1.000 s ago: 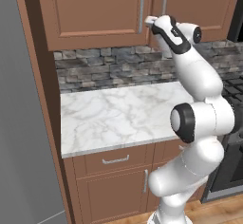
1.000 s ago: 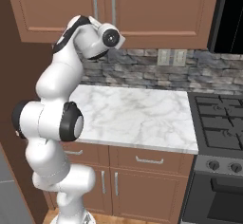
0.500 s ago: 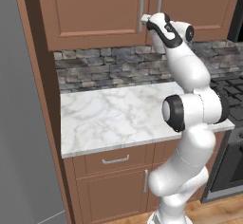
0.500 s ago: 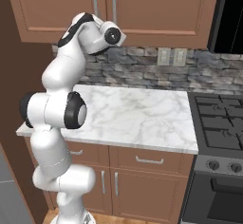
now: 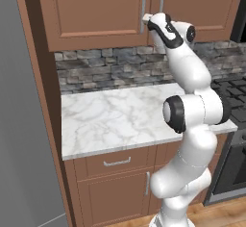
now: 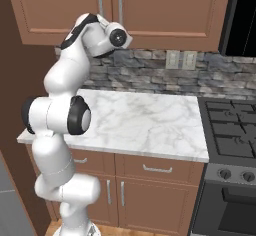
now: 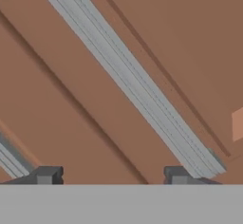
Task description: Close all open cabinet doors.
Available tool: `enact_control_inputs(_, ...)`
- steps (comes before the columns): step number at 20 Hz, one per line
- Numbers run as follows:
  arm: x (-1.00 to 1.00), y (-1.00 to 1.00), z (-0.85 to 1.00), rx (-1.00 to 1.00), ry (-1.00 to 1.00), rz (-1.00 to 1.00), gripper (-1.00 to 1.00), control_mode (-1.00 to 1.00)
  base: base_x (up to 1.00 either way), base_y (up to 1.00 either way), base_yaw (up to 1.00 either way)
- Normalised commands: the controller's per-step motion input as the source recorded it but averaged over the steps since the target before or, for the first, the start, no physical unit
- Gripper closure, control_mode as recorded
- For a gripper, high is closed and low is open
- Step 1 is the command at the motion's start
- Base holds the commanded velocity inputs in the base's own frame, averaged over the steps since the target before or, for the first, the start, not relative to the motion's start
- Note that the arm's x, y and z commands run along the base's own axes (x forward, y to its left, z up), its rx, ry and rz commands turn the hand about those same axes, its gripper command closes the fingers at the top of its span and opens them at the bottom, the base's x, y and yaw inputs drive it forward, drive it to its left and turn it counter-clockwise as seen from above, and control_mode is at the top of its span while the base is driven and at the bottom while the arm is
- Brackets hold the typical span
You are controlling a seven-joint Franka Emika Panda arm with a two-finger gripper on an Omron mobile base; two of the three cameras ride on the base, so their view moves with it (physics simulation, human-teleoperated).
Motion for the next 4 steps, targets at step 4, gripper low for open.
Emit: enact_control_inputs(4,0.25,-0.07,-0.01,0.0,0.0,0.0,-1.0,-1.0,0.0,0.0,0.0)
